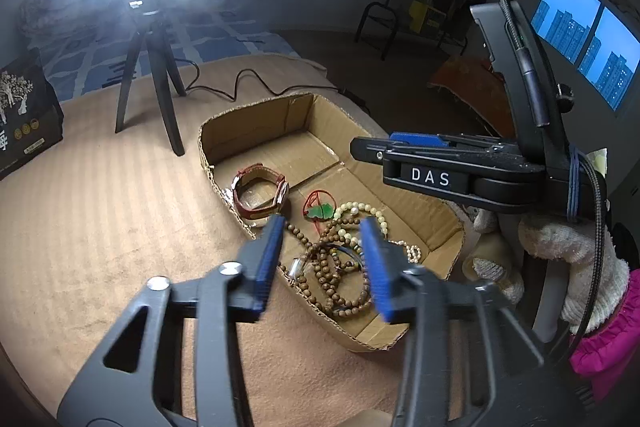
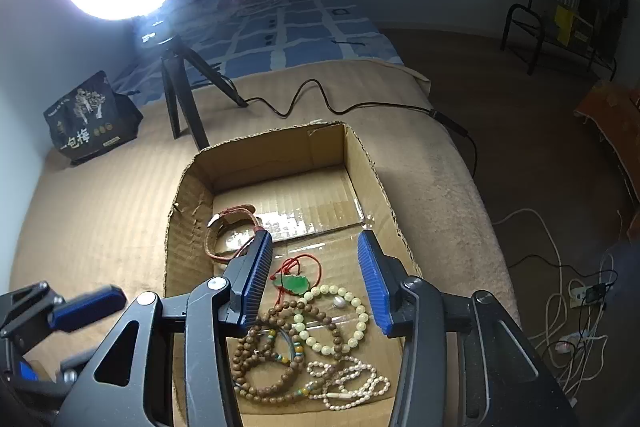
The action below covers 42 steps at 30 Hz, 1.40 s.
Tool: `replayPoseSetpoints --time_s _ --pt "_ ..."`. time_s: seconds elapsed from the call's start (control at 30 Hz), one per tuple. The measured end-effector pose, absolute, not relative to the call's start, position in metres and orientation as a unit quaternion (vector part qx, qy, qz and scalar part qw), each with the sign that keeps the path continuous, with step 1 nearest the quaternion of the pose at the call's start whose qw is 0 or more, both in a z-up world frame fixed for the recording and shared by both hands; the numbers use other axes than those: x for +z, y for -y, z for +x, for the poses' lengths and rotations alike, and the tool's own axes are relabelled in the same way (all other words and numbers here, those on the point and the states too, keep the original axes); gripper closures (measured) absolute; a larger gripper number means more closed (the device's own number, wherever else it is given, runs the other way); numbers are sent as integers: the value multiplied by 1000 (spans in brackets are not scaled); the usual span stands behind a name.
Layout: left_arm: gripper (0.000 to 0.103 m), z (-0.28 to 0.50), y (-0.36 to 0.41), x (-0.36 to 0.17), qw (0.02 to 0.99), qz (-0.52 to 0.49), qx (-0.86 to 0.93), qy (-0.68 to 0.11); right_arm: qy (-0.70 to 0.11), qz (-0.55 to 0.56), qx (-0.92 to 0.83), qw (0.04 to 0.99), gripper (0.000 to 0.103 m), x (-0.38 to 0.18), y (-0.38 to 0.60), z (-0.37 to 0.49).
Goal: Organize jewelry
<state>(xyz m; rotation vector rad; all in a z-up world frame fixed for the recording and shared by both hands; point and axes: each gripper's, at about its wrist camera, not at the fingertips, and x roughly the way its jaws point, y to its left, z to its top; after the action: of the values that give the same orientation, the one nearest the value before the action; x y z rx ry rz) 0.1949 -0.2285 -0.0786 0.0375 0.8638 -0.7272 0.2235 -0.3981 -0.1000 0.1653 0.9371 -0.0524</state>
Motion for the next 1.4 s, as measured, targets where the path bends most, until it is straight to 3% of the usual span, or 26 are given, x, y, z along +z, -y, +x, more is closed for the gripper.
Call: replayPoseSetpoints --time_s 0.53,1.1,1.17,1.23,1.4 --pt "60 179 219 -63 852 22 -337 -401 -436 77 -35 896 56 -83 401 201" --pt "59 123 179 -14 882 42 -306 -355 -388 49 -25 920 52 -26 367 136" --pt "46 113 172 -9 885 45 -304 -349 -378 50 -25 924 44 -20 364 127" --pt "38 104 166 -5 890 46 -299 -342 -370 49 -25 928 43 -13 360 117" --pt "32 82 152 5 897 49 -288 -331 -353 26 -34 935 37 -1 345 92"
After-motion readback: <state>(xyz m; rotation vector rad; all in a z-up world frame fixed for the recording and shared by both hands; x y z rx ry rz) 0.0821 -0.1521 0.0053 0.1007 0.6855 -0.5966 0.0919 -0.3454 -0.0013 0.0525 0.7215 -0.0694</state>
